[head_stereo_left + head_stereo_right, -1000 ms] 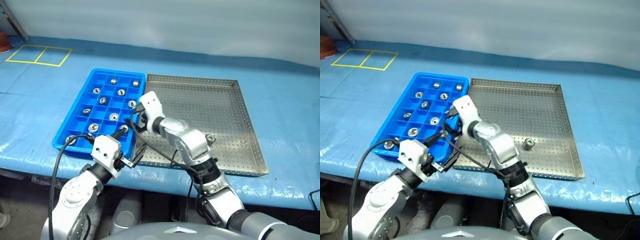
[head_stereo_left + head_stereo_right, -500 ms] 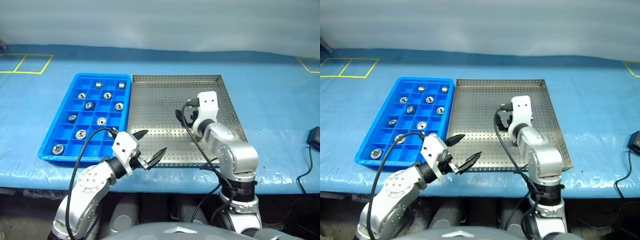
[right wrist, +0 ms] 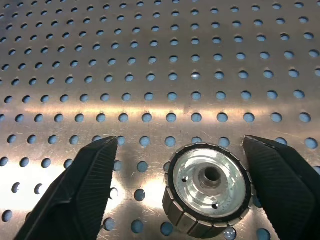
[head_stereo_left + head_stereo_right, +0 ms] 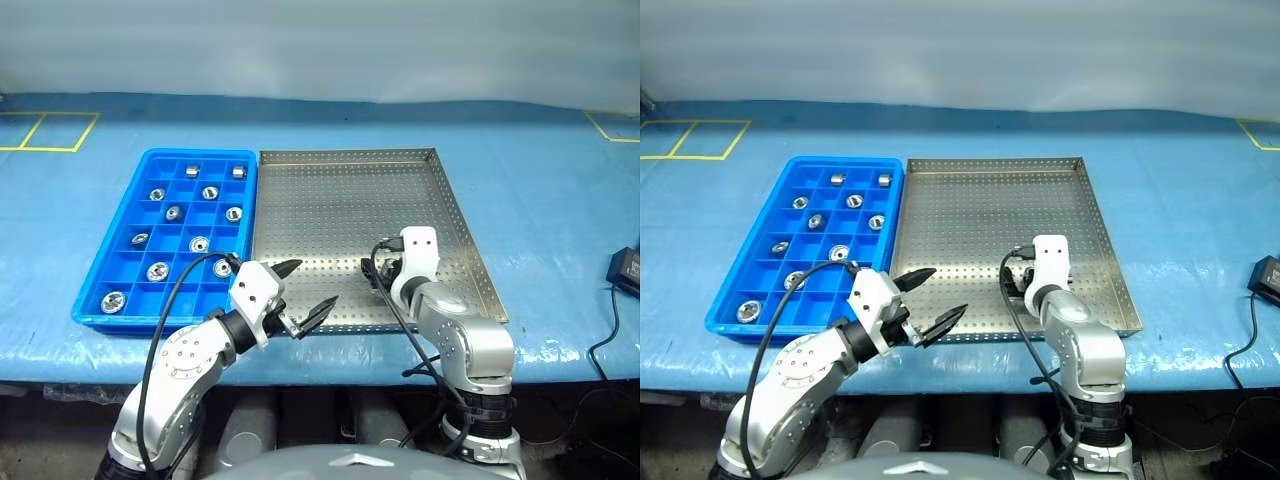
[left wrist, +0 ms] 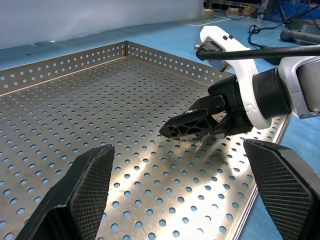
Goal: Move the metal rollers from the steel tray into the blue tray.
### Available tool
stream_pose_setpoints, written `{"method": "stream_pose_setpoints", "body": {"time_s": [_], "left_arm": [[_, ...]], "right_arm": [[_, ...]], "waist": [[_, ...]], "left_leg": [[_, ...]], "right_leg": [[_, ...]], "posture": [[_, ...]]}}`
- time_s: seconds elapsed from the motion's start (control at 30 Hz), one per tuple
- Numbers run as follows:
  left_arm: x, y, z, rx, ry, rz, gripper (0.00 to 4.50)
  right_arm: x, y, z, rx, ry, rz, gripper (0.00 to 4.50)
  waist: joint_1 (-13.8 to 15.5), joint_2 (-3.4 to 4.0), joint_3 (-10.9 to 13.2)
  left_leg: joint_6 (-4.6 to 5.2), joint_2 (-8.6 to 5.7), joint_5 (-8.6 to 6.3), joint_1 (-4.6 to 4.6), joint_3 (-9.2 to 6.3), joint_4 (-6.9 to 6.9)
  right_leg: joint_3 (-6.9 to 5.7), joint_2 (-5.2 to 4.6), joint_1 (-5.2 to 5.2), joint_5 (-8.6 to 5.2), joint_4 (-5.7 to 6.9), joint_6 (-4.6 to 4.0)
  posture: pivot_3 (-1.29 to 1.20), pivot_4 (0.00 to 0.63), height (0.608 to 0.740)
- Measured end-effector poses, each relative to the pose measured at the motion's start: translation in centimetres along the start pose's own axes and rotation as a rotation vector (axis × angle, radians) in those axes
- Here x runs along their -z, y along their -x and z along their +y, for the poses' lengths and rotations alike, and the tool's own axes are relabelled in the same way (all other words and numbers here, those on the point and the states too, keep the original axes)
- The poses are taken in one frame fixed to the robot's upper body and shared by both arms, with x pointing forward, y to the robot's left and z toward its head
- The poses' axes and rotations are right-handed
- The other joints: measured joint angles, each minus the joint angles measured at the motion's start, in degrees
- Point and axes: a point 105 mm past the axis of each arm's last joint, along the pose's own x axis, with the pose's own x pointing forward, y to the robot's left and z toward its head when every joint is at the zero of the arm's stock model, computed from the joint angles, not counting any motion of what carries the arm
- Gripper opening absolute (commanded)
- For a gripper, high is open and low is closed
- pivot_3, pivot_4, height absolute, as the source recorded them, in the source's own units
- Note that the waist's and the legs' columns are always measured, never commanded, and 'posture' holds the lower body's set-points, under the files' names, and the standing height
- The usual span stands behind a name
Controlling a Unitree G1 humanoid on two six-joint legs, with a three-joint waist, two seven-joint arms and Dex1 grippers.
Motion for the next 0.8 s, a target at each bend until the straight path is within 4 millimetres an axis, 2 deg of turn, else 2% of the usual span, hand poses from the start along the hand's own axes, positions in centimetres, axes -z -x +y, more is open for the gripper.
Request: {"method": "stream_pose_setpoints", "body": {"time_s": [0.07, 0.17, 0.37, 0.4, 0.47, 0.57, 0.63, 0.73, 0.8], "left_arm": [[0.2, 0.1, 0.0, -0.003, 0.005, 0.006, 4.5], [0.3, 0.2, 0.0, -0.01, 0.008, 0.009, 4.5], [0.7, 0.5, 0.3, -0.049, 0.023, 0.017, 4.5], [0.7, 0.6, 0.5, -0.066, 0.025, 0.015, 4.5], [0.3, 0.9, 1.0, -0.107, 0.014, -0.004, 4.5], [-0.4, 1.7, 1.9, -0.198, -0.004, -0.038, 4.5], [-0.7, 2.4, 2.8, -0.277, -0.007, -0.05, 4.5], [-0.9, 3.6, 3.6, -0.373, -0.019, -0.063, 4.5], [-1.0, 4.9, 3.9, -0.45, -0.02, -0.066, 4.5]], "right_arm": [[0.2, 0.2, -0.1, 0.002, 0.004, 0.005, 2.54], [0.5, 0.8, 0.1, -0.005, 0.021, 0.025, 1.7], [0.7, 1.2, 2.0, -0.084, 0.095, 0.056, 1.71], [0.1, 1.1, 2.4, -0.106, 0.102, 0.042, 1.71], [-2.2, 0.8, 3.8, -0.156, 0.133, -0.024, 1.71], [-5.8, 0.6, 6.5, -0.26, 0.183, -0.132, 1.71], [-7.1, 0.3, 8.4, -0.338, 0.219, -0.166, 1.71], [-7.6, 0.0, 11.3, -0.456, 0.271, -0.172, 1.71], [-7.7, -0.1, 14.0, -0.557, 0.325, -0.169, 1.71]], "waist": [[0.1, 0.0, 0.0], [0.2, 0.0, 0.0], [0.5, 0.0, 0.0], [0.4, 0.0, 0.0], [0.6, 0.0, 0.0], [1.1, -0.01, 0.0], [1.9, -0.01, 0.0], [3.1, -0.01, 0.0], [4.0, -0.02, 0.0]], "left_leg": [[0.0, 0.0, 0.0, 0.0, -0.01, 0.0], [0.0, 0.02, 0.0, 0.0, -0.02, -0.01], [0.0, 0.03, 0.0, 0.0, -0.03, 0.0], [0.0, 0.03, 0.0, -0.01, -0.01, 0.0], [0.0, 0.02, 0.0, 0.0, -0.01, 0.02], [0.0, 0.02, 0.0, 0.0, -0.05, -0.01], [0.0, -0.03, 0.0, -0.01, -0.07, -0.09], [0.0, -0.03, 0.0, -0.02, -0.09, -0.19], [0.0, -0.02, 0.0, -0.02, -0.09, -0.22]], "right_leg": [[-0.01, 0.0, 0.0, 0.0, 0.0, 0.01], [-0.01, 0.02, -0.01, 0.0, 0.01, -0.01], [-0.02, 0.01, -0.02, -0.11, 0.02, -0.18], [0.0, 0.02, -0.03, -0.1, 0.02, -0.17], [-0.01, 0.03, -0.03, -0.09, 0.03, -0.16], [-0.04, 0.04, -0.01, 0.02, 0.01, 0.03], [-0.07, 0.04, -0.02, 0.01, 0.0, 0.01], [-0.08, 0.05, -0.05, -0.03, -0.02, -0.03], [-0.09, 0.05, -0.06, -0.04, -0.03, -0.04]], "posture": [[0.17, 0.15, 0.74], [0.18, 0.15, 0.74], [0.23, 0.15, 0.74], [0.24, 0.15, 0.74], [0.27, 0.15, 0.74], [0.33, 0.15, 0.74], [0.36, 0.15, 0.74], [0.44, 0.15, 0.74], [0.48, 0.15, 0.74]]}}
